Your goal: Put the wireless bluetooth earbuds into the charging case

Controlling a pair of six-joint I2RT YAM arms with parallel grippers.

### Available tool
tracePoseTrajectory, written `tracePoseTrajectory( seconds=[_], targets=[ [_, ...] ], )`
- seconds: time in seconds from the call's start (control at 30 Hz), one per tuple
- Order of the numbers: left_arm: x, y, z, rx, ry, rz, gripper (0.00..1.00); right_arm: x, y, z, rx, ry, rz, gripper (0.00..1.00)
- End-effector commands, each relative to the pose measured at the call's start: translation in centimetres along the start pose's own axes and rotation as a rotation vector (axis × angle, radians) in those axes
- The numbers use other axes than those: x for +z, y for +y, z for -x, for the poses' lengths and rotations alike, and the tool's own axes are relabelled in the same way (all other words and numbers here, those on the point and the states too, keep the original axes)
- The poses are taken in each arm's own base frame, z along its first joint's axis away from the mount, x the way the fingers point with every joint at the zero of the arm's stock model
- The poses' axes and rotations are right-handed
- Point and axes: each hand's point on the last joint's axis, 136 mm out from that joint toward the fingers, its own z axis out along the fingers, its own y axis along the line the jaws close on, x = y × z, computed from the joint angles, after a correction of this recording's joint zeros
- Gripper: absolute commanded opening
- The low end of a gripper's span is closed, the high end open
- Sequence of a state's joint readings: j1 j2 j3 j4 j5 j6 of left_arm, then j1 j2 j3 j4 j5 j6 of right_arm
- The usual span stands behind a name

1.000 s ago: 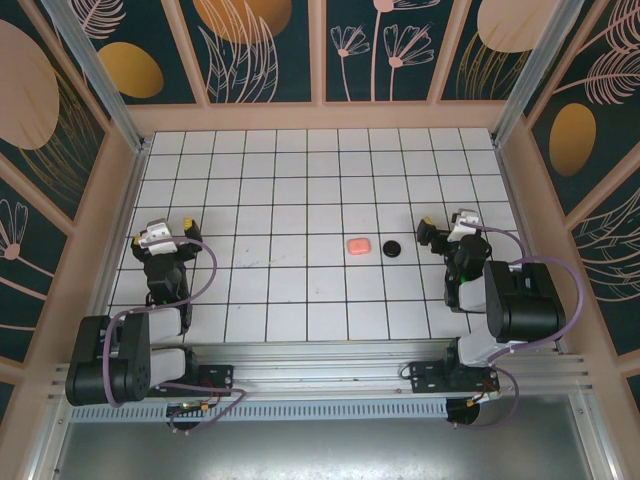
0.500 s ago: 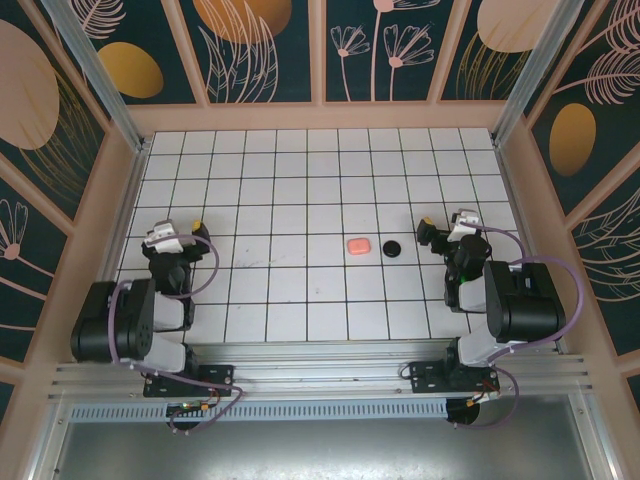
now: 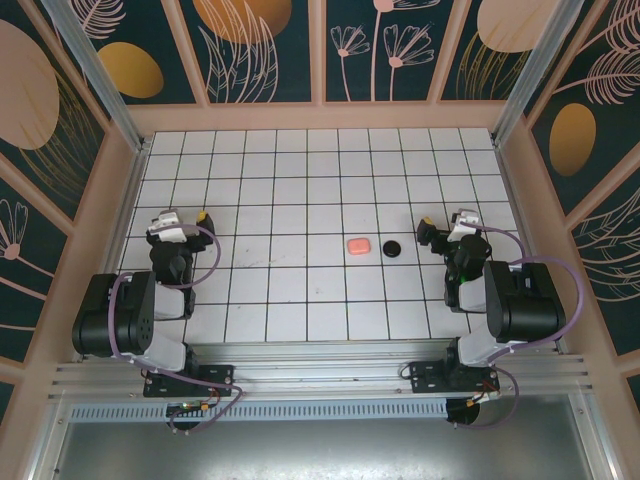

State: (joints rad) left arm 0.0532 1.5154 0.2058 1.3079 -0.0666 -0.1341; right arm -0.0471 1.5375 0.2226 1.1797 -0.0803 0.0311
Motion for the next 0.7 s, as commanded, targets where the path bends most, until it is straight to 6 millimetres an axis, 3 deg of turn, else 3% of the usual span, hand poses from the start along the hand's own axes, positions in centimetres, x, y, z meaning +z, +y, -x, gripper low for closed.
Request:
tracePoseTrajectory(
  seconds=[0.0, 0.67],
  targets=[
    [0.19, -0.88, 0.2, 0.024, -0.001, -0.043, 0.99, 0.27, 0.09, 1.97, -0.024, -0.069, 0.007, 0.99],
    [0.42, -1.2, 0.02, 0.035, 0.01, -0.06, 0.99, 0.27, 0.09, 2.01, -0.024, -0.07, 0.007, 0.99]
  ],
)
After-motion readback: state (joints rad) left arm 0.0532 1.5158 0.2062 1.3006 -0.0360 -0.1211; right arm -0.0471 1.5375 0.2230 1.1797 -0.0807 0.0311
